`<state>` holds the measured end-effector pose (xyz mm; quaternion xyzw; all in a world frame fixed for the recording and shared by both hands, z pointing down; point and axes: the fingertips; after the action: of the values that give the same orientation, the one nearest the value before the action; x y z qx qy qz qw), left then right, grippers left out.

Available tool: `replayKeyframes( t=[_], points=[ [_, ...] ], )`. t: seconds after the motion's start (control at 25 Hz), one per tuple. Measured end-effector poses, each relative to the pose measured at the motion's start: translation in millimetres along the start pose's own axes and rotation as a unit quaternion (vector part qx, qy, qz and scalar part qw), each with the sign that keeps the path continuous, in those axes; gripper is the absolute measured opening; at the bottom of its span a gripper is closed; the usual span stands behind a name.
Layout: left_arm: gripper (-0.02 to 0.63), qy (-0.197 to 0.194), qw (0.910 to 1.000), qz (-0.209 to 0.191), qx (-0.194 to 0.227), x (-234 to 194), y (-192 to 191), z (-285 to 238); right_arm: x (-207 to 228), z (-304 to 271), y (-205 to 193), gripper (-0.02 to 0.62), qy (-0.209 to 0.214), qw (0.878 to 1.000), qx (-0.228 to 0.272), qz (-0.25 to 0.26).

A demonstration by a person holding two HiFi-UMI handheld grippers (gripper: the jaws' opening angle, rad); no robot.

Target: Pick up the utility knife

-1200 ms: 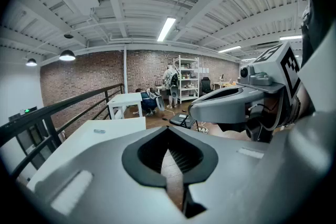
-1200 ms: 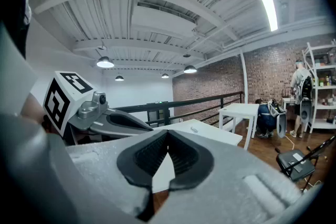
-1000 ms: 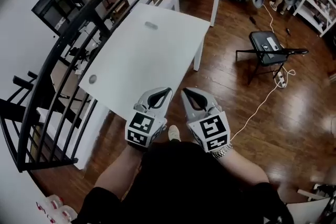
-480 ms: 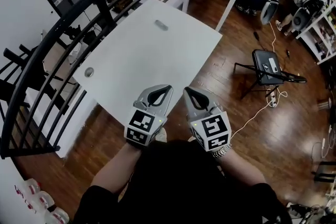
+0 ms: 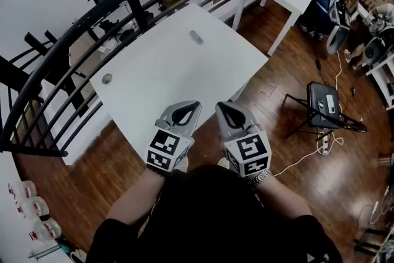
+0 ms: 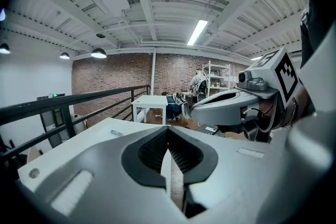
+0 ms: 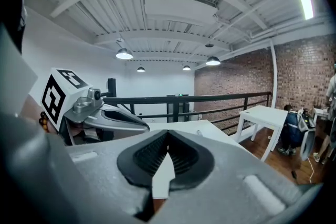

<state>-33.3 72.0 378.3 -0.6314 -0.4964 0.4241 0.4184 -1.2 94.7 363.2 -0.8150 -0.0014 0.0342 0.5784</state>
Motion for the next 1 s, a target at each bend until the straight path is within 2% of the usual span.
replayKeyframes(
  t=[0.16, 0.32, 0.52, 0.8, 1.0],
  points=[
    [0.015, 0.035, 0.9994, 0.003, -0.003, 20, 4, -28, 46, 10, -14, -0.008, 0.02, 1.0, 0.003, -0.008],
    [0.015, 0.057, 0.9982, 0.008, -0.015, 29, 4, -42, 70, 4, -18, -0.008, 0.039, 0.999, 0.005, -0.017],
    [0.015, 0.074, 0.9968, 0.021, -0.019, -1, 7, -46, 67, -33, -6, -0.008, 0.06, 0.998, 0.006, -0.008],
    [0.015, 0.068, 0.9974, 0.021, 0.007, -59, 29, -59, 68, -91, 20, -0.006, 0.052, 0.998, -0.004, 0.03],
    [0.015, 0.071, 0.9972, 0.018, 0.014, -88, 38, -65, 70, -130, 24, 0.026, 0.055, 0.997, -0.028, 0.042]
  ],
)
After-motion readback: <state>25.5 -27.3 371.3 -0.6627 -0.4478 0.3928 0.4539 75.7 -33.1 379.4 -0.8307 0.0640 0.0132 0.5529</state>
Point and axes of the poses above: the fingertips, and each gripper's own axes: z backward along the fingers, x to its right, y out of its top, and after that the axes turned 9 degrees about -y, right-handed
